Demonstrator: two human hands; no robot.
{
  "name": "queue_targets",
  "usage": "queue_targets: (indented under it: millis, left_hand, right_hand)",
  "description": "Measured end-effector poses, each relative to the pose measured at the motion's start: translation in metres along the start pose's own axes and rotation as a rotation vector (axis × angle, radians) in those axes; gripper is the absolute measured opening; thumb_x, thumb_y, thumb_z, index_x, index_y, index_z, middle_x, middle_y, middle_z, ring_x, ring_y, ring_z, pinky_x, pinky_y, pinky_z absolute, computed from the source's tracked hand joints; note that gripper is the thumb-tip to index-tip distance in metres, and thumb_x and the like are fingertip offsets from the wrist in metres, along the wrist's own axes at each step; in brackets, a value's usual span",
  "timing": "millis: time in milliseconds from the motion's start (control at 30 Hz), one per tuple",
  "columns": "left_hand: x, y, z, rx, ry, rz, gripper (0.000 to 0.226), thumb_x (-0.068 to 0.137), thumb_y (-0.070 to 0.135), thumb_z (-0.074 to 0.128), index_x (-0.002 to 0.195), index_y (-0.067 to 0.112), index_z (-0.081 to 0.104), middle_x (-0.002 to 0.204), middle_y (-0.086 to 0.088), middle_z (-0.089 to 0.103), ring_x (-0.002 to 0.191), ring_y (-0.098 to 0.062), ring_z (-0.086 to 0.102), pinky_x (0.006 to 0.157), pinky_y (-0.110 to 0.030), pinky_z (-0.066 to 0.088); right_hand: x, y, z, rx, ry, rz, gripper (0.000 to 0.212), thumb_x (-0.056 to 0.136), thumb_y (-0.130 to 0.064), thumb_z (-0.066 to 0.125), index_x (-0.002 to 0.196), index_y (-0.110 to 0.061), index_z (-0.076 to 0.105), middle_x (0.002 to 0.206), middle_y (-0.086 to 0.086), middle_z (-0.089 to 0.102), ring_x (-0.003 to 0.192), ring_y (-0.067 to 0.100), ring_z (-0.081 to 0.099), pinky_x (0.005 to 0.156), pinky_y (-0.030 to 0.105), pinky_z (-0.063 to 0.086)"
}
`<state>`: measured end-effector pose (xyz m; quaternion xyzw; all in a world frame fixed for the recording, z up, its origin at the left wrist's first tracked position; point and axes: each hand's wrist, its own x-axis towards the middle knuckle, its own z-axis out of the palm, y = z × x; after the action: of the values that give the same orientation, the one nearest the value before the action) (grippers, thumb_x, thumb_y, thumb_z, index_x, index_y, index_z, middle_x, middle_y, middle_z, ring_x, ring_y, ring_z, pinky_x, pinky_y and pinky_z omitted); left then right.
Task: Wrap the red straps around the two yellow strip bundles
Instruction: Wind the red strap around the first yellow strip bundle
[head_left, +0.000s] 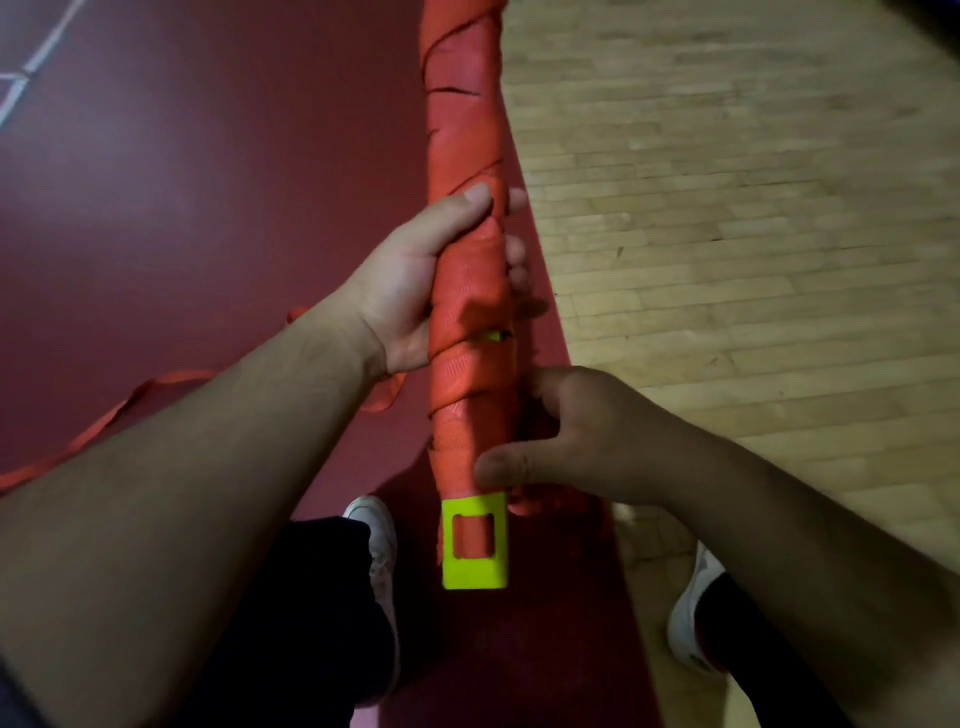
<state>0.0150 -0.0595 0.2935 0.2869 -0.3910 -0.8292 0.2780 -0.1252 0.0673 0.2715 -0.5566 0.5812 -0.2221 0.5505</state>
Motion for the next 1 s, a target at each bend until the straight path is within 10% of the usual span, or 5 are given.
queue_targets:
  millis: [167, 433, 633, 867, 1000]
  left_hand:
    - [-0.002, -0.007, 0.007, 0.122, 0.014, -0.071, 0.022, 0.090, 0.030, 0.057, 0.107, 0.016, 0.059, 0.071, -0.008, 0.061, 0.057, -0.019, 0.060, 0.060, -0.030, 0.053]
    - [0.011, -0.015, -0.002, 0.363, 0.419, 0.117, 0.044, 0.086, 0.058, 0.048, 0.084, 0.018, 0.066, 0.083, -0.009, 0.066, 0.081, -0.030, 0.062, 0.083, -0.055, 0.053]
    - [0.018, -0.014, -0.006, 0.361, 0.572, 0.205, 0.063, 0.078, 0.061, 0.059, 0.103, 0.004, 0.063, 0.084, -0.015, 0.068, 0.076, -0.034, 0.068, 0.075, -0.052, 0.058]
    - [0.008, -0.010, -0.010, -0.026, 0.121, 0.026, 0.042, 0.093, 0.049, 0.050, 0.119, 0.017, 0.060, 0.119, -0.010, 0.067, 0.103, -0.025, 0.068, 0.086, -0.041, 0.053]
    - [0.003, -0.010, -0.011, -0.026, -0.108, 0.015, 0.054, 0.089, 0.050, 0.045, 0.110, 0.010, 0.073, 0.113, -0.012, 0.068, 0.101, -0.026, 0.061, 0.096, -0.043, 0.048]
  right_hand:
    - [0.001, -0.001, -0.018, -0.626, -0.049, 0.011, 0.037, 0.078, -0.039, 0.082, 0.113, -0.029, 0.072, 0.095, -0.013, 0.064, 0.086, 0.003, 0.057, 0.065, 0.005, 0.037]
    - [-0.004, -0.003, -0.014, -0.534, 0.004, -0.059, 0.015, 0.082, -0.030, 0.075, 0.094, -0.028, 0.066, 0.084, -0.014, 0.067, 0.078, -0.001, 0.063, 0.067, 0.020, 0.048]
    - [-0.009, -0.016, 0.004, -0.434, 0.239, 0.069, 0.061, 0.061, -0.085, 0.065, 0.089, -0.031, 0.063, 0.080, -0.010, 0.069, 0.073, 0.004, 0.066, 0.069, 0.035, 0.057]
    - [-0.006, -0.007, -0.003, -0.079, -0.030, -0.031, 0.038, 0.074, -0.053, 0.082, 0.096, -0.024, 0.072, 0.092, -0.004, 0.077, 0.088, 0.011, 0.073, 0.086, 0.043, 0.060]
    - [-0.009, -0.014, -0.002, 0.311, -0.159, -0.214, 0.018, 0.075, -0.029, 0.068, 0.090, -0.018, 0.069, 0.078, -0.009, 0.075, 0.077, 0.004, 0.070, 0.071, 0.018, 0.054]
